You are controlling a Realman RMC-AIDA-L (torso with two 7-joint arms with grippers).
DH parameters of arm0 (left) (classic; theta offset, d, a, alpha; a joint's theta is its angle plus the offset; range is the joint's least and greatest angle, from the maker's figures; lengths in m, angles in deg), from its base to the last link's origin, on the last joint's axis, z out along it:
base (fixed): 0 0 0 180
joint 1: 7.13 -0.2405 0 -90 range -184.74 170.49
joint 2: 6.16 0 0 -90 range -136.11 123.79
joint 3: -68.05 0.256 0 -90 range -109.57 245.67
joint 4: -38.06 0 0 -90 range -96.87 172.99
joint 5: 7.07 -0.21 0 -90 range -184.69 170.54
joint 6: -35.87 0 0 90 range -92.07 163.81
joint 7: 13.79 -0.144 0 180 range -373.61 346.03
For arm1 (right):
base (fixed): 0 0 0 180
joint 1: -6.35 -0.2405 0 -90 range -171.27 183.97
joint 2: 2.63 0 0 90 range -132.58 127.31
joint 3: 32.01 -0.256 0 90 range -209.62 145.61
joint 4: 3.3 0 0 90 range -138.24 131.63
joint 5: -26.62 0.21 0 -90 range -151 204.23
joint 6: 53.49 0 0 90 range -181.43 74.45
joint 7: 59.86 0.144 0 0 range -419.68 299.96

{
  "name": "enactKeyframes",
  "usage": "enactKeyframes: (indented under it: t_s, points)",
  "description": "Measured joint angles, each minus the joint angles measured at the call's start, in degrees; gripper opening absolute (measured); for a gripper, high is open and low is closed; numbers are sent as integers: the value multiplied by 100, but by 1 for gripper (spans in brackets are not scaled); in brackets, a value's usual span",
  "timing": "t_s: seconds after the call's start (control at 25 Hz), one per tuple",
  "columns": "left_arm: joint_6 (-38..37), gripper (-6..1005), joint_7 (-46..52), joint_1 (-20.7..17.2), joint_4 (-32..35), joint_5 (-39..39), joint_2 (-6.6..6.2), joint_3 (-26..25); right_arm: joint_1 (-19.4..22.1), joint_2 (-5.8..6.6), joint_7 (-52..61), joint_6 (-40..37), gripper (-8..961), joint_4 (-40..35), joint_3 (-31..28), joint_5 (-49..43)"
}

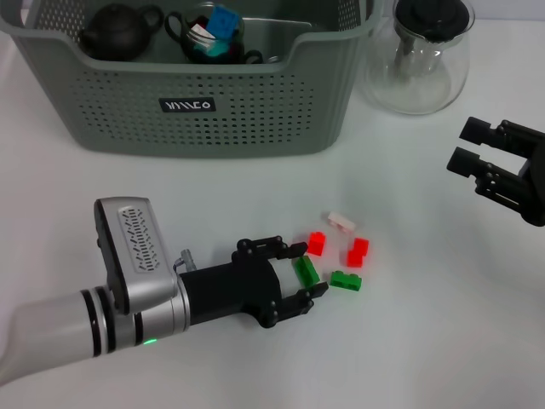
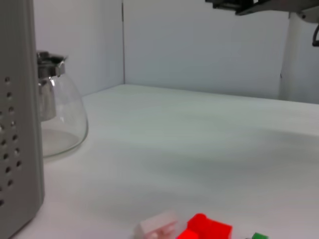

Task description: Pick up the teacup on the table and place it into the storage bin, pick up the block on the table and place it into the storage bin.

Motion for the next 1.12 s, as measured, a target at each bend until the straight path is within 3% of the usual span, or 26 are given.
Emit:
enactKeyframes:
  t_s: [0.4,0.76,0.88,0.92,1.04,1.12]
  points:
    - [163,596,-226,79,-211,0,0,-54,30,0,0,0,549,4,0,-1]
    - [-312,429,-76,42,-92,13,-39,-91,36,0,0,0,549,-1,0,0]
    - [-909,413,543,-39,377,-14,-55,-82,36,0,0,-1,549,-17,0,-1]
    - [-1574,407,1376,-146,1038,-12,-61,-86,36,0,0,-1,549,-21,0,-1]
    - [-2554,403,2408,-231,1864,118,-88,-187,36,0,-3,0,548,-23,0,-1]
    - [-3563,404,3643,-178,2626,455,-187,-513,33,0,-13,-1,548,-26,1,-1]
